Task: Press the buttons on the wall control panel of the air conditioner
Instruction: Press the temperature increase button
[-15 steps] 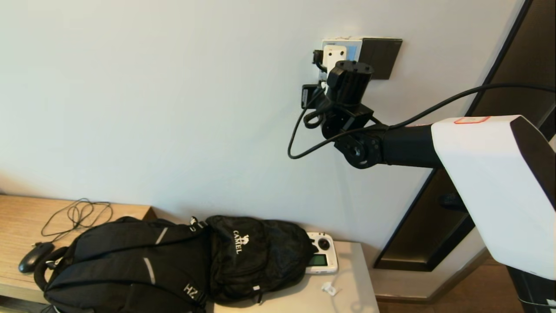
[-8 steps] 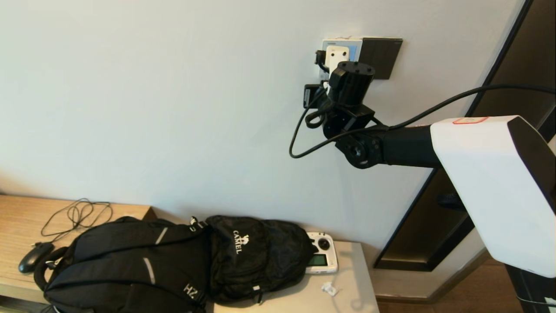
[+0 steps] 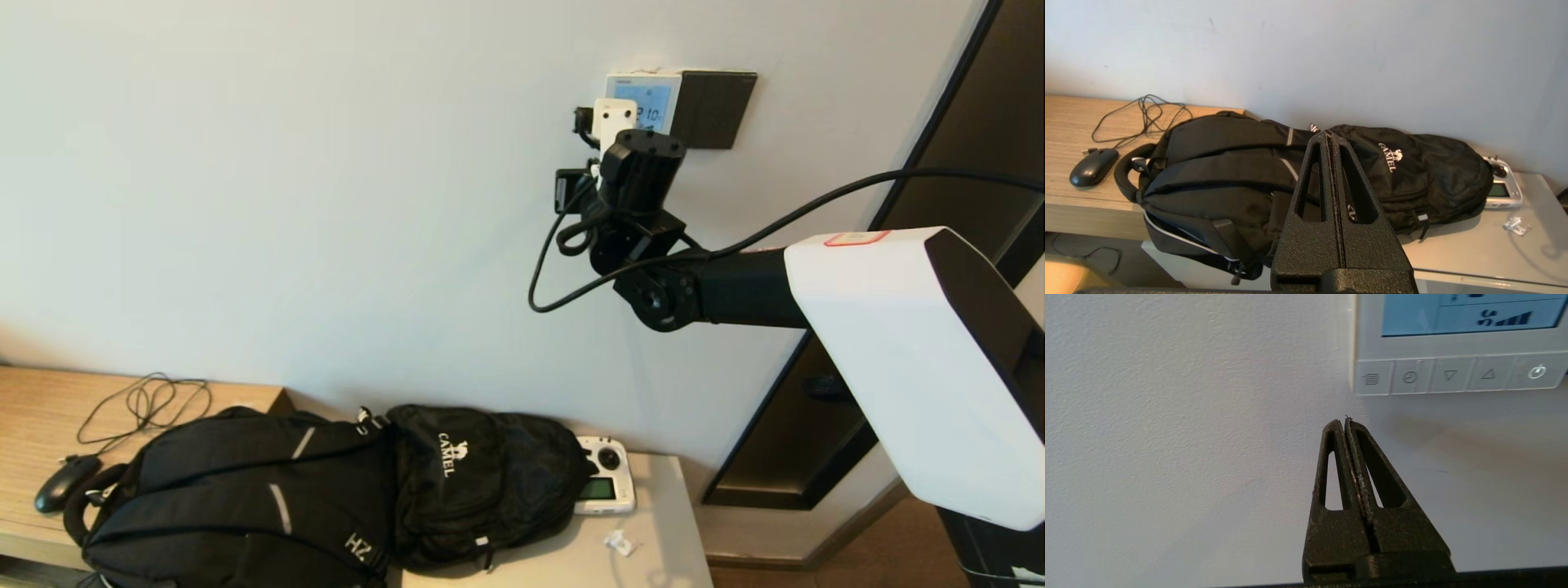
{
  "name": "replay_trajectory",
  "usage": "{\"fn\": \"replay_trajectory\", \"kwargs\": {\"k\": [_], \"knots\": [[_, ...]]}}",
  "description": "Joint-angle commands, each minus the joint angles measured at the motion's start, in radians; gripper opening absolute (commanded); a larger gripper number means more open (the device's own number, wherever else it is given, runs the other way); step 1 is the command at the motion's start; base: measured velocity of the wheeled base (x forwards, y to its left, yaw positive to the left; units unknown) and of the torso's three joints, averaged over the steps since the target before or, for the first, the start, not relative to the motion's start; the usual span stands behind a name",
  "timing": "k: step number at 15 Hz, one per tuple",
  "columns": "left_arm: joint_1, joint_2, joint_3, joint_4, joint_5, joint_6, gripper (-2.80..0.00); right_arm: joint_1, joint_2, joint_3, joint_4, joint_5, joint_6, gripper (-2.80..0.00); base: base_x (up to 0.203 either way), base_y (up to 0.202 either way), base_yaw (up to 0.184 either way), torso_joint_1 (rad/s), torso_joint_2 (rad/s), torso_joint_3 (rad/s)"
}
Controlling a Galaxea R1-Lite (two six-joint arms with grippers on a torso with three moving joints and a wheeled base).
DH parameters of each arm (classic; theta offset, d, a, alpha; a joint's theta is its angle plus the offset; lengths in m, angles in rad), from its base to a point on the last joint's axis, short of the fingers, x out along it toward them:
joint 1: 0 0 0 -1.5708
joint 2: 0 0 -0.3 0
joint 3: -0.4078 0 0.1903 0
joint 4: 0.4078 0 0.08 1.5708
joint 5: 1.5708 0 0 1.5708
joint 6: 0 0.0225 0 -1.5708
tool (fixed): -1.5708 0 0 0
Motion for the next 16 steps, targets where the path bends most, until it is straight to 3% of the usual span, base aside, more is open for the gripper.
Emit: {"fn": "replay_trajectory", "kwargs": {"k": [1,16], "knots": [[0.001,-0.001,0.0,0.0,0.0,0.0,-2.8,0.005,-0.001,-0.002,-0.02,-0.003,-0.003,-2.8,0.0,0.0,0.0,0.0,0.0,0.0],[0.001,-0.002,0.0,0.0,0.0,0.0,-2.8,-0.009,-0.006,-0.012,-0.04,0.005,-0.006,-2.8,0.0,0.0,0.0,0.0,0.0,0.0]]}}
